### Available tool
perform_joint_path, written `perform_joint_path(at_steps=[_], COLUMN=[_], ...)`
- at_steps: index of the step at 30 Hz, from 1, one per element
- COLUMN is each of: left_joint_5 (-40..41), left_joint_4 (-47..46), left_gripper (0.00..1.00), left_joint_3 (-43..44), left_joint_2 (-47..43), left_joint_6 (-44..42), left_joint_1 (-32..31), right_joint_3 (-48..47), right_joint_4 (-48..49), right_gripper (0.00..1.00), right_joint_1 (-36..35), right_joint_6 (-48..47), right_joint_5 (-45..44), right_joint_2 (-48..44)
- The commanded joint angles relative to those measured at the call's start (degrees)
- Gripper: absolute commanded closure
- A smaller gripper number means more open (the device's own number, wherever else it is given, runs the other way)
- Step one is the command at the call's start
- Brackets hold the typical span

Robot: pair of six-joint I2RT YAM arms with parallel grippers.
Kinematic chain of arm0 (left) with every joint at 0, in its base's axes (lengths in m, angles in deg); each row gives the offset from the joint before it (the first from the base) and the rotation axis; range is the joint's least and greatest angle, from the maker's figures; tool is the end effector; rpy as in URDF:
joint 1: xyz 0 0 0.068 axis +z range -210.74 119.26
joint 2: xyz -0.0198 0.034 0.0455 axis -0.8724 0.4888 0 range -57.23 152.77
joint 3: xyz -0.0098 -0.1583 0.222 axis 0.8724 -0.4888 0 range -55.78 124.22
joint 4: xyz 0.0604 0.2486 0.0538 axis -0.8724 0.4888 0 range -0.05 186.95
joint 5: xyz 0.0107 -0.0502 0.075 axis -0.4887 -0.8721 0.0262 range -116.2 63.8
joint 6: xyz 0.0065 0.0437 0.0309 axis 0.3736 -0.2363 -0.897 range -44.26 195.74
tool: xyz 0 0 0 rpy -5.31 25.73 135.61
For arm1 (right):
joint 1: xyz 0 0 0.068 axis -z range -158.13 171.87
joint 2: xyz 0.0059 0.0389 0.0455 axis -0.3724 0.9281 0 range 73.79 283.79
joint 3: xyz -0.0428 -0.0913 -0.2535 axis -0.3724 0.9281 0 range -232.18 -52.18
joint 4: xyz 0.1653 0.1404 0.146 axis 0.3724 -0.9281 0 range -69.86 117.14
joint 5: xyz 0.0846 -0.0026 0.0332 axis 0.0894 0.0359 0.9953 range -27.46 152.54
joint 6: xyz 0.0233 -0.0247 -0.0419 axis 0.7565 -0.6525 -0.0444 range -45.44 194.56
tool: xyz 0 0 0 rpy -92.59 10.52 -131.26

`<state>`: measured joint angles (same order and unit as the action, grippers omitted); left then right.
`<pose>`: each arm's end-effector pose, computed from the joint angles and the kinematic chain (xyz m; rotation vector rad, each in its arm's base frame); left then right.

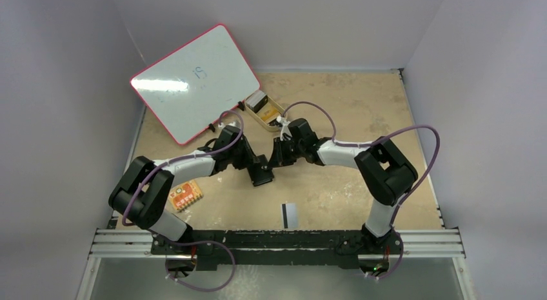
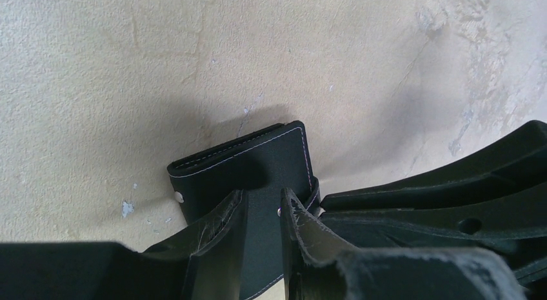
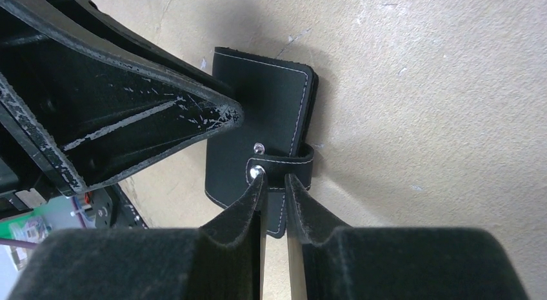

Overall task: Put the credit cards into the card holder
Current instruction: Close the card holder at the center of the board.

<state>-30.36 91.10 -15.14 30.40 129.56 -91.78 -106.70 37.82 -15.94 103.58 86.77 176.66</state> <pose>0.2498 -0.1534 0.1576 -0.4696 2.5106 -0.7275 0.2840 0.2387 0.1626 -0.4330 2.3556 1.0712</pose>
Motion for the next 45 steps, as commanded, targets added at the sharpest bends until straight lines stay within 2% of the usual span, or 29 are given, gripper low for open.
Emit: perform_joint_path(at_steps=[1,20,27,32,39,45], left_joint_5=[0.58,-0.53,-0.02,3.89,2.35,2.99], left_joint_4=[-2.07,-2.71,-0.13,5.49,5.46,5.59], left_gripper=[0.75,0.75,0.74,0.73,0.77,0.78], left_joint_3=[-1.13,-1.72,-0.60,1.18,3.80,4.64], left_joint_2=[-0.30,-1.95,-9.65,-13.74,-7.10,-2.98], left_joint_6=[-0.51,1.30,6.00,5.21,1.24,-0.64], left_joint_1=[0.11,0.11,0.07,0.24,0.89,1.08], right_joint_3=[-0.43,-3.78,-4.68,-6.26,-7.30,-6.51], right_joint_4=[1.82,1.70,-1.91,-4.65,-9.19,-8.51], right_gripper=[0.83,0.83,0.85,0.85,0.80,0.78], right_joint_1=[-1.06,-3.04,-4.02,-4.12,-4.12,-4.42], right_joint_6=[0.85,2.09,0.17,-0.10,0.50,1.22], right_joint_5=[1.87,-1.08,-6.47,-7.23,-11.14,-9.96], right_joint_2=[1.07,3.15,2.48,0.12,-3.26,-2.64])
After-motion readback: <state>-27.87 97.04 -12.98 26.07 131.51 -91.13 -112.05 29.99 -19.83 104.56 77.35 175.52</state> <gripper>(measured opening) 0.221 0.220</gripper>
